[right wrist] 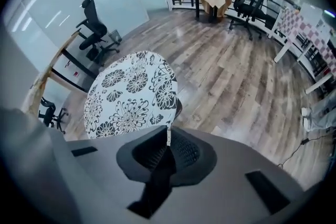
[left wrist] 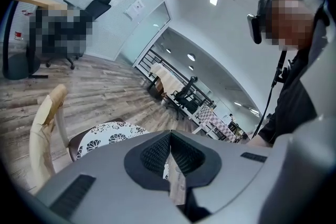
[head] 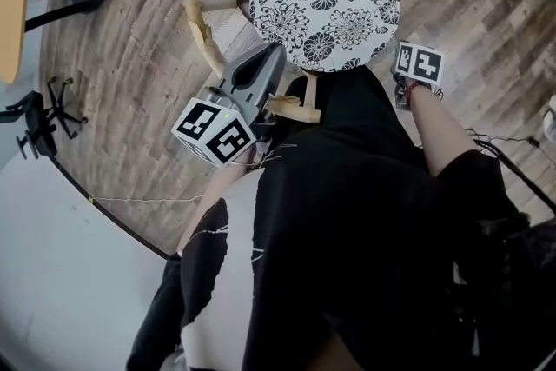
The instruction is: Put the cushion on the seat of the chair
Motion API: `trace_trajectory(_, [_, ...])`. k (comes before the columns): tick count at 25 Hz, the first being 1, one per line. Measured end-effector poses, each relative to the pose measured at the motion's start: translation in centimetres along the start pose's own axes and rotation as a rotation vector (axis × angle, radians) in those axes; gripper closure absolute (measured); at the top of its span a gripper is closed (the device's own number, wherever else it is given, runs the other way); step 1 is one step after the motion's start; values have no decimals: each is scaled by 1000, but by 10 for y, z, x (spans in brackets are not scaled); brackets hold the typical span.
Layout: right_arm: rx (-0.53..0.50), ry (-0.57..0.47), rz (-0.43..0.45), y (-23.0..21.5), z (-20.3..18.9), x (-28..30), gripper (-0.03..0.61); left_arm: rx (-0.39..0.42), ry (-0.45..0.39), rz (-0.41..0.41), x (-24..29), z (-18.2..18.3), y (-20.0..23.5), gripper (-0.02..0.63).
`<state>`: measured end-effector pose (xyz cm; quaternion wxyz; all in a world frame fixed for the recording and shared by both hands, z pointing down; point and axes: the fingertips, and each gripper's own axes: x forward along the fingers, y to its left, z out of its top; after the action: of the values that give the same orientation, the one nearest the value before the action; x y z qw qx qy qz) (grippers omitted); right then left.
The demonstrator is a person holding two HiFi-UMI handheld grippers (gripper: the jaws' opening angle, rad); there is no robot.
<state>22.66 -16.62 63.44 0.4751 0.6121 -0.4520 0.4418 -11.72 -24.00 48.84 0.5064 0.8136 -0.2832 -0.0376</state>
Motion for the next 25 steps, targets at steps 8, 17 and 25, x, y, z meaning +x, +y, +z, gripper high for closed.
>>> trace_trajectory(8, [-15, -219, 157, 53, 24, -71, 563, 62, -70, -38, -34, 7, -32, 600])
trace_trajectory(17, [-193, -517, 336, 137, 80, -183, 563, 128, -213, -39, -93, 29, -54, 600])
trace_trajectory(25, [-349, -755, 407, 195, 97, -294, 563, 175, -317, -61, -136, 39, -82, 600])
